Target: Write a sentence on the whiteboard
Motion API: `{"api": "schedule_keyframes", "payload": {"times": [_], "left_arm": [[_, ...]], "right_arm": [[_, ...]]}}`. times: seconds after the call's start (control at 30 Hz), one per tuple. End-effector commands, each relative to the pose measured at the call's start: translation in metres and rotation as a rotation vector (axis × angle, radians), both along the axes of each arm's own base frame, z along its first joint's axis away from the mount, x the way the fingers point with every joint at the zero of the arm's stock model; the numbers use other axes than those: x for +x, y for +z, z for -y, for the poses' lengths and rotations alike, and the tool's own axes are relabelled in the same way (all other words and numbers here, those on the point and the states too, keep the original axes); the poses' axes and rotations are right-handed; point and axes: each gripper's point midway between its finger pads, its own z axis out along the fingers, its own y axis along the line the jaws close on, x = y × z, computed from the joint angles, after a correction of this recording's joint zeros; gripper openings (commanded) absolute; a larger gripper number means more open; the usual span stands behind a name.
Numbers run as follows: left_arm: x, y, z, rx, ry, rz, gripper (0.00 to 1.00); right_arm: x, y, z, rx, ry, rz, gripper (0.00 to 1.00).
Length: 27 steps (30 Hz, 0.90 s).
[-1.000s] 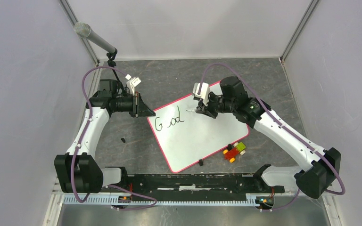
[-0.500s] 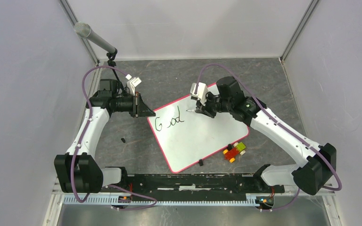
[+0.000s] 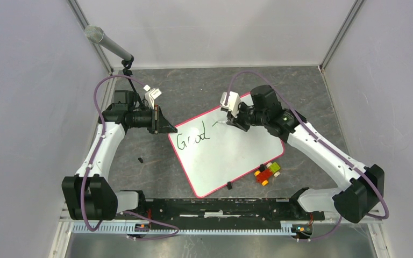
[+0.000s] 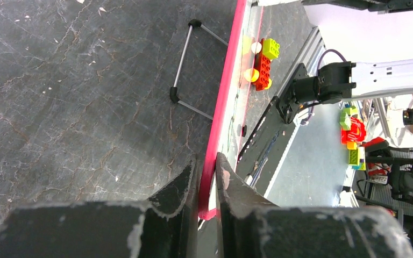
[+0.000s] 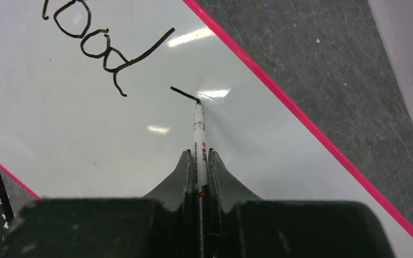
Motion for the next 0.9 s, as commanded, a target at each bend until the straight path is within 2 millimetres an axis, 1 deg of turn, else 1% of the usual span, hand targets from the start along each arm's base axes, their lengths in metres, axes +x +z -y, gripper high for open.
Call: {"api": "schedule_keyframes", "payload": {"times": [0.0, 0.1, 0.2, 0.4, 0.5, 0.6, 0.87], "left_arm": [[0.000, -0.008, -0.003, 0.063, -0.007, 0.025, 0.02], [0.001, -0.008, -0.003, 0.063, -0.008, 0.024, 0.02], [0.001, -0.008, -0.003, 0.062, -0.009, 0.023, 0.03], [0.000, -0.007, -0.003, 0.061, -0.012, 0.026, 0.02], [0.000, -0.008, -0.003, 0.063, -0.010, 0.027, 0.02], [0.000, -0.007, -0.003, 0.063, -0.011, 0.028, 0.02], [-0.001, -0.007, -0.003, 0.066, -0.009, 0.030, 0.02]], "right_arm": [[0.016, 0.005, 0.020, -0.036, -0.069, 0.061, 0.00], [0.017, 0.005, 0.023, -0.047, -0.075, 0.064, 0.00], [0.015, 0.012, 0.020, -0.027, -0.060, 0.070, 0.00], [0.004, 0.042, 0.006, 0.063, 0.007, 0.088, 0.00], [0.003, 0.050, 0.000, 0.088, 0.024, 0.084, 0.00], [0.006, 0.051, -0.004, 0.093, 0.025, 0.079, 0.00], [0.016, 0.040, -0.009, 0.074, 0.020, 0.074, 0.00]]}}
